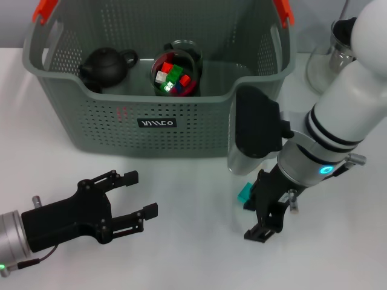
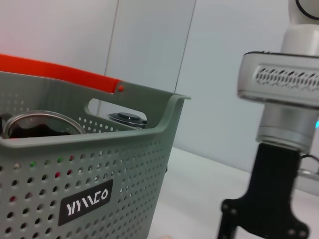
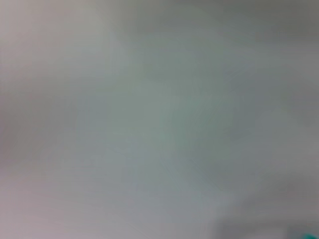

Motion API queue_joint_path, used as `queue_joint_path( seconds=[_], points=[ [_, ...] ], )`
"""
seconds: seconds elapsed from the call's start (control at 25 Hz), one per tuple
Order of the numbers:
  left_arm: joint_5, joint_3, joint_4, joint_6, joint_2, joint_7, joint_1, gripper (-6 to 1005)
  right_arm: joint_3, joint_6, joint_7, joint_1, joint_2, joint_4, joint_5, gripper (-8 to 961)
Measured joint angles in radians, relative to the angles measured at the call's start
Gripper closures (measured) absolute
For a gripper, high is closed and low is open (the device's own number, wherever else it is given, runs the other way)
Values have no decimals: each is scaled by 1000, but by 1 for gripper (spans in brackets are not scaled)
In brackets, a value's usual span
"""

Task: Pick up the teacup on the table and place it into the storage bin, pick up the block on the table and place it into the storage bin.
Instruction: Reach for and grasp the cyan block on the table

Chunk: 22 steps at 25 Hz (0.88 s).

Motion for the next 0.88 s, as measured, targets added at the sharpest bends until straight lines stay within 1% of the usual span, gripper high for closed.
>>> queue_joint_path(
  seconds=[0.16, 0.28, 0.4, 0.48, 0.64, 0.88],
  points=[
    [1, 0, 0, 0, 0, 0, 0, 188, 78, -76, -43, -1, -1, -1, 39, 340],
    [2, 0, 0, 0, 0, 0, 2, 188, 105, -84, -55, -5, -2, -13, 42, 341],
    [2, 0, 0, 0, -1, 0, 3, 188, 100, -24, -37, -33, -2, -53, -6, 343],
    [2, 0, 0, 0, -2, 0, 4, 188, 75, 14, -30, -46, 2, -67, -30, 344],
    [2, 0, 0, 0, -4, 0, 5, 188, 35, 76, -11, -51, 1, -62, -39, 347],
    [2, 0, 0, 0, -5, 0, 5, 188, 39, 127, 46, -54, -2, -55, -78, 346]
  ],
)
